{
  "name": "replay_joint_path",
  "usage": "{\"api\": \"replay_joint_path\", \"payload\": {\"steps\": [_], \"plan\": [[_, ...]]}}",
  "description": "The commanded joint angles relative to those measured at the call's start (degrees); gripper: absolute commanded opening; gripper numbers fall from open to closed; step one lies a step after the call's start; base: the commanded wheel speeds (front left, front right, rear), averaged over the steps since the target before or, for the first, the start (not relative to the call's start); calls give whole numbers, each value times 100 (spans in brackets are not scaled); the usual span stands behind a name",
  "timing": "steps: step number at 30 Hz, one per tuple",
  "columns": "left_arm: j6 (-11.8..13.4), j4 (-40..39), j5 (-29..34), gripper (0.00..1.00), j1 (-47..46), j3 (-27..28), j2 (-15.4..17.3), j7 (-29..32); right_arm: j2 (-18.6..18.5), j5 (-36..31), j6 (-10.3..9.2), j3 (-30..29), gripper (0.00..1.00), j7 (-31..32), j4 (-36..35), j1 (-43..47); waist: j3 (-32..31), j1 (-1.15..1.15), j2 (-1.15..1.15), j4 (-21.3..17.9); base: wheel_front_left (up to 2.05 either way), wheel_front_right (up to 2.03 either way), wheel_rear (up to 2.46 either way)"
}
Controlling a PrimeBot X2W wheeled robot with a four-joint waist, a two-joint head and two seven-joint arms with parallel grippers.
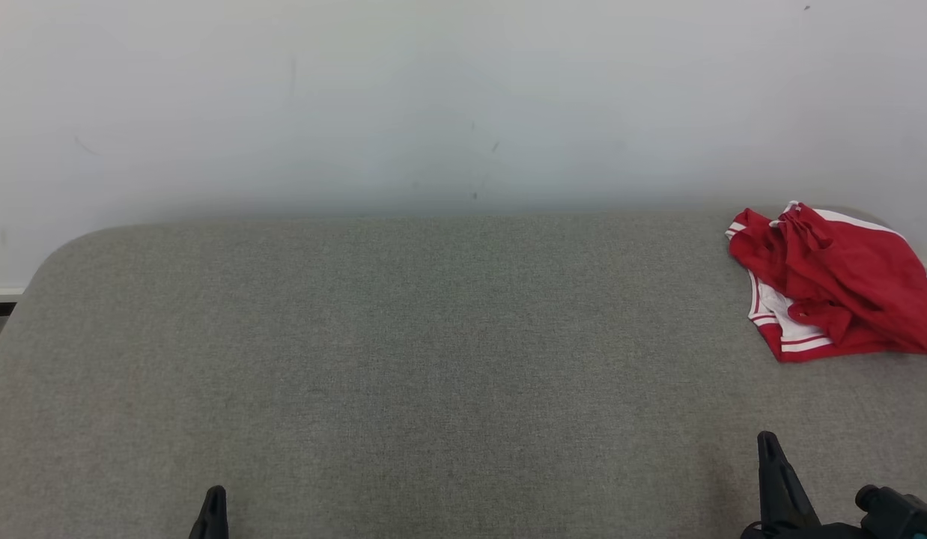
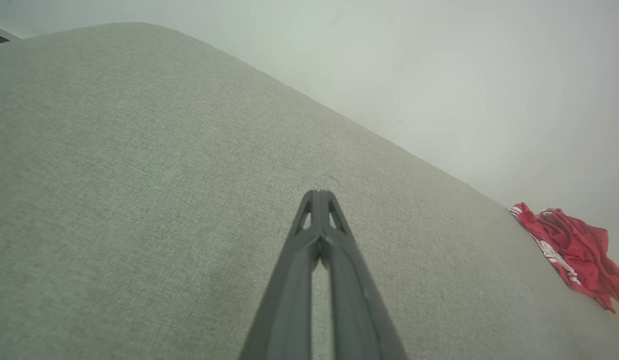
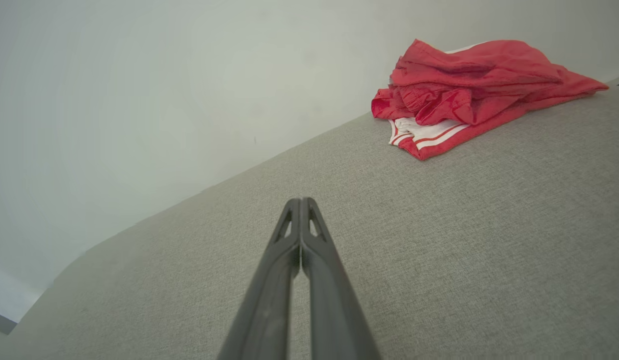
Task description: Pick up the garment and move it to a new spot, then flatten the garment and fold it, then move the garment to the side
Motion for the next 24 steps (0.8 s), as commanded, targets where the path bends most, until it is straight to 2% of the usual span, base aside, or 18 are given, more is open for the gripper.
{"api": "replay_joint_path", "payload": {"steps": [1, 24], "plan": [[-20, -101, -244, 0, -189, 38, 8, 50, -4, 235, -2, -36, 0, 46, -100, -160, 5, 0, 0, -3, 0, 0, 0], [-42, -106, -2102, 0, -449, 163, -24, 549, 33, 2137, -5, -174, 0, 548, -135, -349, 80, 0, 0, -41, 0, 0, 0]]}}
